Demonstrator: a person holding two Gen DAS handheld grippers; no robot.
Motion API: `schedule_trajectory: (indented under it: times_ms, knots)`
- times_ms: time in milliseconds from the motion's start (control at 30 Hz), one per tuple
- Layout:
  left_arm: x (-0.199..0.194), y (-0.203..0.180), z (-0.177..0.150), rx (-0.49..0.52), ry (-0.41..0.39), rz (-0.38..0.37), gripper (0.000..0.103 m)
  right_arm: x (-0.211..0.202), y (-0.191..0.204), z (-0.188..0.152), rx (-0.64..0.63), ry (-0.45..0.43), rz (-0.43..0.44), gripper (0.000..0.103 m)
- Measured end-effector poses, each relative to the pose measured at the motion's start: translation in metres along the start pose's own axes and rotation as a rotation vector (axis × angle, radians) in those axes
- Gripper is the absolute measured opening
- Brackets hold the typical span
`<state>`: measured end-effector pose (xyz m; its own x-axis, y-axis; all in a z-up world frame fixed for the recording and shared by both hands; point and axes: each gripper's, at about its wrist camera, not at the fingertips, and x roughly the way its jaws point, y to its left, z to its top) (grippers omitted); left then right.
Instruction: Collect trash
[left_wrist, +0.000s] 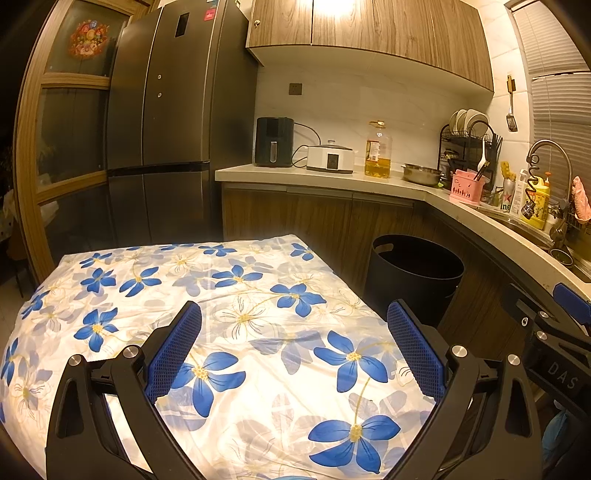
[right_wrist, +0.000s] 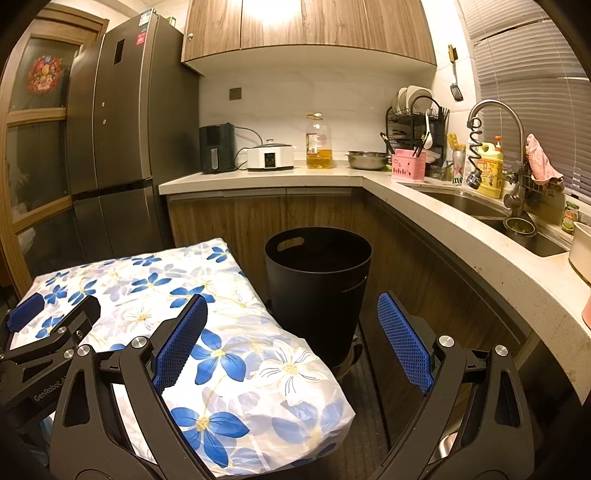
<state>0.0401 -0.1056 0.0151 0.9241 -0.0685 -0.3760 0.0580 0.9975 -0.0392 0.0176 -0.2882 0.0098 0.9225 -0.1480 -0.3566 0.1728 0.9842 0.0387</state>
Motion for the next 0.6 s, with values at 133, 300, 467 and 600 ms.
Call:
schedule_trajectory:
  times_ms: [133,300,467,600]
  knots:
    - [0.0001,-0.0006,0.0001,0.001,0.001,0.001,0.096,0.0007,0.0012,0.0000,-0.001,0.001,-0.001,0.092]
    - [-0.0001,-0.0005,0.0001,0.001,0.001,0.001,0.096,0.0011,0.0013,-0.0003,-0.001,0.002,-0.002,0.092]
    - [0.0007,-0.0002,0.0007,0.002,0.003,0.003,0.096,0.0017,0.0011,-0.0007,-0.001,0.005,0.001,0.092]
    - [0.0017,0.0003,0.0010,-0.002,0.014,-0.012,0.096,0.0030,0.0007,-0.0018,-0.001,0.007,0.000,0.092]
